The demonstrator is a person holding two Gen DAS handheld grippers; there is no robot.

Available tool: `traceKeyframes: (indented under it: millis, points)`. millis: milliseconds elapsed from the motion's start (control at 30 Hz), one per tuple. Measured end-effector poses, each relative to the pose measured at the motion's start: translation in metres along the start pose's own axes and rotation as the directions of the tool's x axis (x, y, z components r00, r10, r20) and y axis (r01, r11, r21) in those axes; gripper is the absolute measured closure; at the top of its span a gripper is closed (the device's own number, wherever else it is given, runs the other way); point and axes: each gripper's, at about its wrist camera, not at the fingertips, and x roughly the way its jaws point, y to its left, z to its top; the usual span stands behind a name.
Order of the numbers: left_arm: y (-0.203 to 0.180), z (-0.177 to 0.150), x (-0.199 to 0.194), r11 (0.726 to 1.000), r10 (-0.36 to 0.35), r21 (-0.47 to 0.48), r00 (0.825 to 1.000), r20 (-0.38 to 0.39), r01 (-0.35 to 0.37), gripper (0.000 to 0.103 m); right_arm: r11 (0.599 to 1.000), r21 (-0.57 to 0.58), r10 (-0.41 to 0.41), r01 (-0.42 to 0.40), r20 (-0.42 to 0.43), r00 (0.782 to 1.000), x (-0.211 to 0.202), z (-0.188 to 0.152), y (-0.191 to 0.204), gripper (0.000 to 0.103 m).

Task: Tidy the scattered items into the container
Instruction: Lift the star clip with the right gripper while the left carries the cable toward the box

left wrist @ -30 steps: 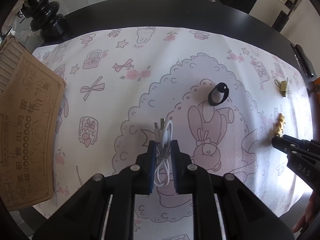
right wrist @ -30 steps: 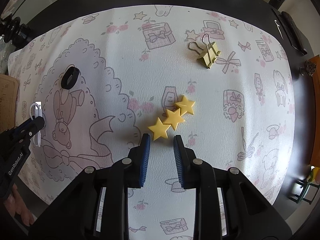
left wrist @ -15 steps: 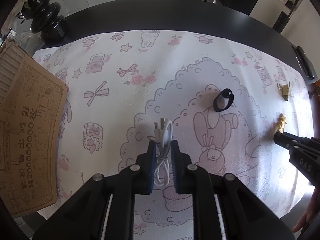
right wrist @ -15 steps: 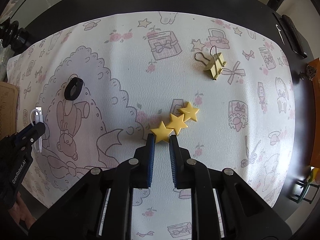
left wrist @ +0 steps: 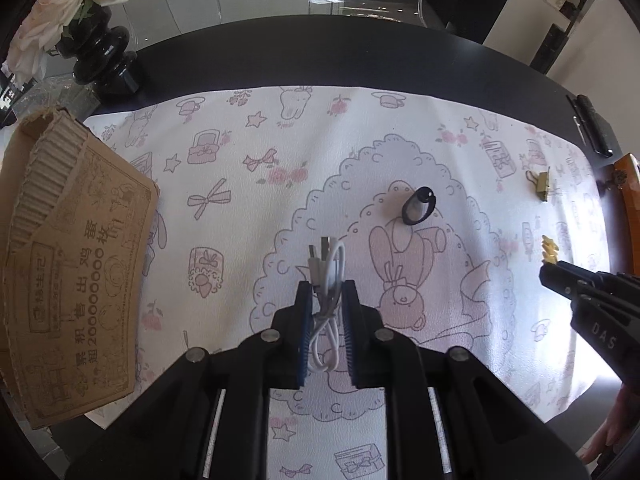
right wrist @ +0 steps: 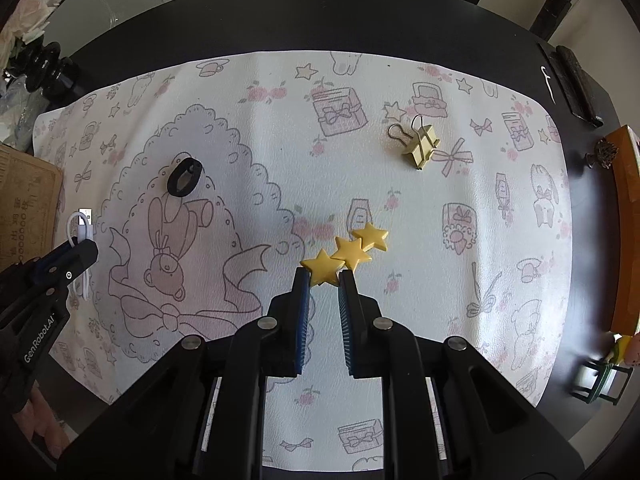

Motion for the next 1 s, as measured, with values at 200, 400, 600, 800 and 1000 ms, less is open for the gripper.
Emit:
traceKeyframes:
  millis: [200, 400, 600, 800, 1000]
  points:
    - [0.007, 0.010, -0.045, 1.000, 0.003, -0.005, 1.000, 0.022, -0.003, 0.088, 1.000, -0.004, 0.006, -0.006, 0.041, 0.999, -0.031, -0.001, -0.038, 0.088]
    - [-0.012, 0.031, -0.089, 1.000, 0.001, 0.018, 0.999, 0.045, -0.002, 0.088, 1.000, -0.004, 0.012, -0.011, 0.090, 0.996, -0.081, 0.012, -0.153, 0.088]
    - [-0.014, 0.032, -0.161, 0.999, -0.031, 0.024, 0.995, 0.099, 0.028, 0.088, 1.000, 0.011, -0.012, 0.011, 0.147, 0.989, -0.161, -0.008, -0.125, 0.088]
    - [-0.017, 0.027, -0.215, 0.996, -0.075, 0.058, 0.994, 0.077, 0.071, 0.088, 0.999, 0.045, -0.037, 0.029, 0.193, 0.980, -0.240, -0.032, -0.111, 0.088]
    - [-0.005, 0.020, -0.259, 0.995, -0.093, 0.053, 0.991, 0.096, 0.088, 0.088, 0.998, 0.053, -0.051, 0.039, 0.232, 0.971, -0.309, -0.081, 0.009, 0.088]
